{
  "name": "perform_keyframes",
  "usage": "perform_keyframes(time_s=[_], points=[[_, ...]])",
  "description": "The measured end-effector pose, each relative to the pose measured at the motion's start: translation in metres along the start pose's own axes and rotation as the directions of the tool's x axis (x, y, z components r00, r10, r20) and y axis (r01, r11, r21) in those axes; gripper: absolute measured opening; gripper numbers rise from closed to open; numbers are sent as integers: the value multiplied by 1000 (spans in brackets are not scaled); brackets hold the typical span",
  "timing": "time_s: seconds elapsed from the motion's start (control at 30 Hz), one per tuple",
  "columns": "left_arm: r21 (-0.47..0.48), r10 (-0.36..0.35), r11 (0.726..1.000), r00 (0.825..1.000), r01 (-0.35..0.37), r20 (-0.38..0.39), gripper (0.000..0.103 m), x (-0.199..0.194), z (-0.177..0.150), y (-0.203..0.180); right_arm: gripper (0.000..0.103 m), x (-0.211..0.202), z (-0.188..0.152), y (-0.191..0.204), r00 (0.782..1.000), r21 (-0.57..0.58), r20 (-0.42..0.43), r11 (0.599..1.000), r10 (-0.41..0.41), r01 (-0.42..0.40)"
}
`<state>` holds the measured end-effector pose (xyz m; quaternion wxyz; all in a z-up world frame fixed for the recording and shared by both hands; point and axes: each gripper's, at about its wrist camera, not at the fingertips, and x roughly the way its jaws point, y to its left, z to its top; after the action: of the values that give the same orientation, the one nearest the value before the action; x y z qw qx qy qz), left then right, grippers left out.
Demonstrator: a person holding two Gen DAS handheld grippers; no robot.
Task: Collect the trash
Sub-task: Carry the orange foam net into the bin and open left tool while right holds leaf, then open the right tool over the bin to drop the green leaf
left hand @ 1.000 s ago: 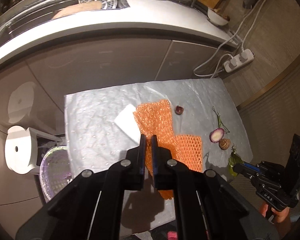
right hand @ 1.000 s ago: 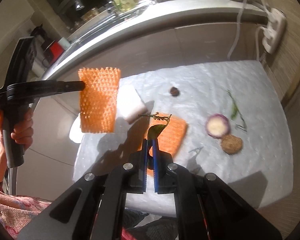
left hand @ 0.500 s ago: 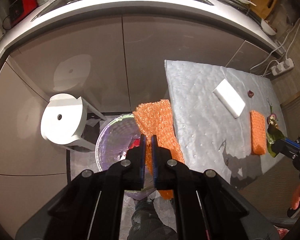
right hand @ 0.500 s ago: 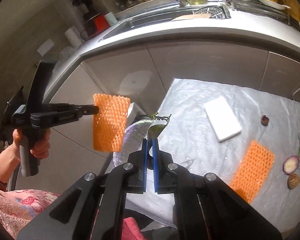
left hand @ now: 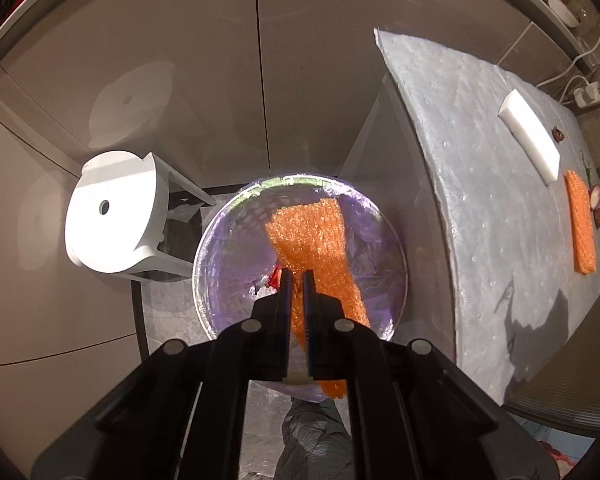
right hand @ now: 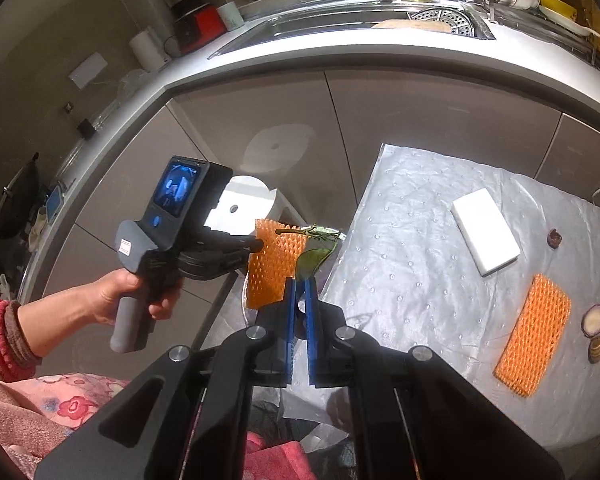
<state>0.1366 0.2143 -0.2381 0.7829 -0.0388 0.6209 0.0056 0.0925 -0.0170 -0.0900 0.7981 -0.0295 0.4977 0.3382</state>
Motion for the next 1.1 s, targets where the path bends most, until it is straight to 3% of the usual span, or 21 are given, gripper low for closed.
perform_keyframes(time_s=[0.23,0.4,0.47,0.53,0.63,0.87,1.1], points=[[40,1,999,998,2,-59,6,44,-1,-1,6,-4,-5,2,998,14,-32,998,-55,55],[59,3,998,996,3,-88,7,55,-3,-3,6,-4,-4,4,997,12,-44,998,-69,69],[59,-8,998,996,13,-84,13,50,-2,-5,6,-3,-3,4,997,10,-46,998,-67,68],[63,-5,998,998,9,-60,40,41,-2,-7,6,0,-2,4,997,4,-48,998,-64,64],[72,1,997,1000,0,-11,52,22,-2,-10,6,4,2,6,997,-4,-50,999,-52,52],[59,-13,998,999,10,50,64,-23,-6,-3,6,29,11,13,997,-37,-70,999,-12,10],[7,-3,1000,993,2,116,78,-80,-32,22,6,95,18,27,988,-70,-147,996,46,-57]])
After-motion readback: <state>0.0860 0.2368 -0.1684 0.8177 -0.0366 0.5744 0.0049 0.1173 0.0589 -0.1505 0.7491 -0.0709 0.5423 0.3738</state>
